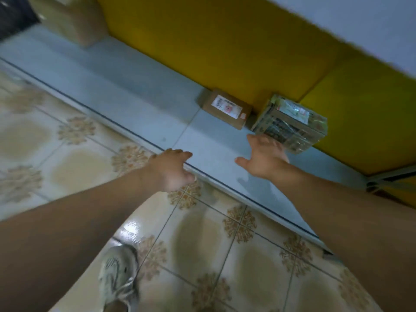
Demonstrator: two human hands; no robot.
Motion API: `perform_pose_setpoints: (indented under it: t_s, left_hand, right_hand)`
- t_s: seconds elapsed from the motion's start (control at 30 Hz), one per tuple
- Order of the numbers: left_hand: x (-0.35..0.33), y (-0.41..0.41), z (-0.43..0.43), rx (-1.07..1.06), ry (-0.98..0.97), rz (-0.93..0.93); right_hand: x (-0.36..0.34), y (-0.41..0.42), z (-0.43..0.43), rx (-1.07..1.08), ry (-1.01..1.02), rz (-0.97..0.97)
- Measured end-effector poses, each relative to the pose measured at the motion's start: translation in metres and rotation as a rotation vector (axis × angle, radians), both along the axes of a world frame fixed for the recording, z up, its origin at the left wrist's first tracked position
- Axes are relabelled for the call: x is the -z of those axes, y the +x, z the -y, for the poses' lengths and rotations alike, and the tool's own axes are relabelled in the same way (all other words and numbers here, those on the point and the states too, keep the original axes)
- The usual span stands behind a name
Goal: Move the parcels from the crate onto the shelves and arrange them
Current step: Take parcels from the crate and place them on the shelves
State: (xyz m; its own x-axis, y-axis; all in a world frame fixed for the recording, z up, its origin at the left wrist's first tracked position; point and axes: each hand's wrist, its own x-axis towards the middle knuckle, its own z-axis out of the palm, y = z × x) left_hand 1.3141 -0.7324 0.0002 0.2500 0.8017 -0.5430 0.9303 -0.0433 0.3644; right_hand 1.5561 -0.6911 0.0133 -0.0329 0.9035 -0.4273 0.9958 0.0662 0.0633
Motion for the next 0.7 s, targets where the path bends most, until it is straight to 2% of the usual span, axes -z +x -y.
perform_pose_setpoints:
  t_s: [0.1, 0.27, 0.53, 0.7]
  left_hand:
    - [-0.08, -0.04, 0.048, -0.05, -0.015, 0.013]
    - [-0.229, -0.132, 0.112, -0.09, 0.026, 0.009]
    - [-0.433, -0.312, 0.166, -0.237, 0.236, -0.125]
    - [-0.526, -0.402, 0.185, -0.325, 0.392, -0.21]
  right_hand:
    - [-0.07, -0.061, 0.03, -0.129, -0.081, -0.036]
    - [-0.21, -0.169, 0.075, -0.296, -0.087, -0.115]
    - [-0.4, -0.354, 0.096, -0.501, 0.092, -0.197]
    - [-0.494, -0.455, 0.09, -0.58, 0.223, -0.254]
